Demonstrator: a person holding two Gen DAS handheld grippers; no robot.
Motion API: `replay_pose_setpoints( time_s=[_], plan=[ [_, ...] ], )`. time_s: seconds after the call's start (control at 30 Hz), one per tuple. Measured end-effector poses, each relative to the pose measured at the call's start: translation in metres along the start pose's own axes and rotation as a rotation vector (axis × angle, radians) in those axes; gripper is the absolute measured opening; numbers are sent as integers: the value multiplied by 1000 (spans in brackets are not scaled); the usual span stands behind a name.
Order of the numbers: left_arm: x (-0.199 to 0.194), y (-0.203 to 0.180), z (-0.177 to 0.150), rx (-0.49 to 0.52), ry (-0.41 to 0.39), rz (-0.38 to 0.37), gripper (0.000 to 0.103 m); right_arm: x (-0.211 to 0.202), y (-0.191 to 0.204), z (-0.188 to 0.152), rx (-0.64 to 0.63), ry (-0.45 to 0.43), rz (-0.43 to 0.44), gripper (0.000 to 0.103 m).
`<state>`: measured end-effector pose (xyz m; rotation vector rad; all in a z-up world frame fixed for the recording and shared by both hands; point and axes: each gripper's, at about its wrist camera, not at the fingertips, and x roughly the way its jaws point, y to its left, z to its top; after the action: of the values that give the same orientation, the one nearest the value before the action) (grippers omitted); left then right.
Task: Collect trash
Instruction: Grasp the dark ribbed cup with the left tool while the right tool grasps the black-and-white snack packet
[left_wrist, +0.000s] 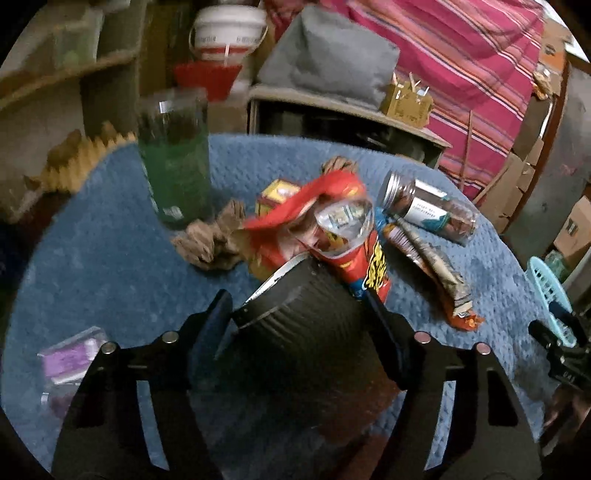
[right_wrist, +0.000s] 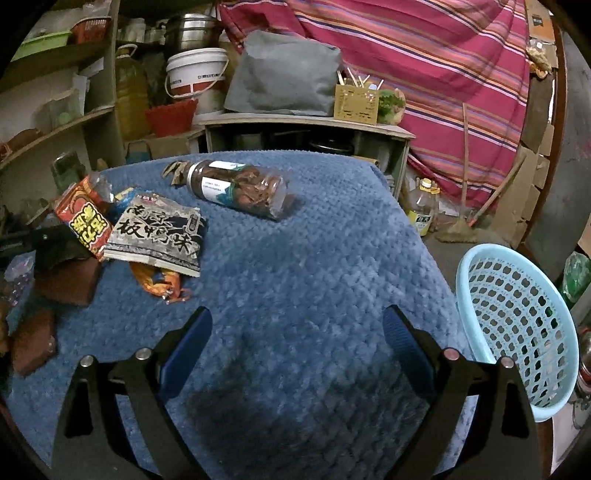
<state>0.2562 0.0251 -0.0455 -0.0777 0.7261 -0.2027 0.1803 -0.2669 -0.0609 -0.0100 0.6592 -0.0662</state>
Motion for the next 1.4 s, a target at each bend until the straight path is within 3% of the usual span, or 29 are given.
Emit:
replay_pose_setpoints(
  time_s=[0.17,0.3,0.47,0.77,1.1,1.2,1.4],
  plan=[
    [-36,-20,2,106,-101,74,67,-6,4,4,-13,-18,6,92],
    [-68,-29,9,158,-175,92,67,-11,13,7,-44,-34,4,92],
    [-84,-34,11,216,-217,181,67,-13,27,11,-61,-37,22,92],
    [-74,-18,-14,187,-213,206,67,3,74,19,-143,7,48,92],
    [-72,7,-18,114,-206,155,68,44,142,30,-271,66,59,92],
    [-73,11,-18,102,-202,147,68,53,142,38,-260,80,52,92],
    [-71,11,-16,101,-204,145,68,38,117,57,-212,26,20,92]
  ],
)
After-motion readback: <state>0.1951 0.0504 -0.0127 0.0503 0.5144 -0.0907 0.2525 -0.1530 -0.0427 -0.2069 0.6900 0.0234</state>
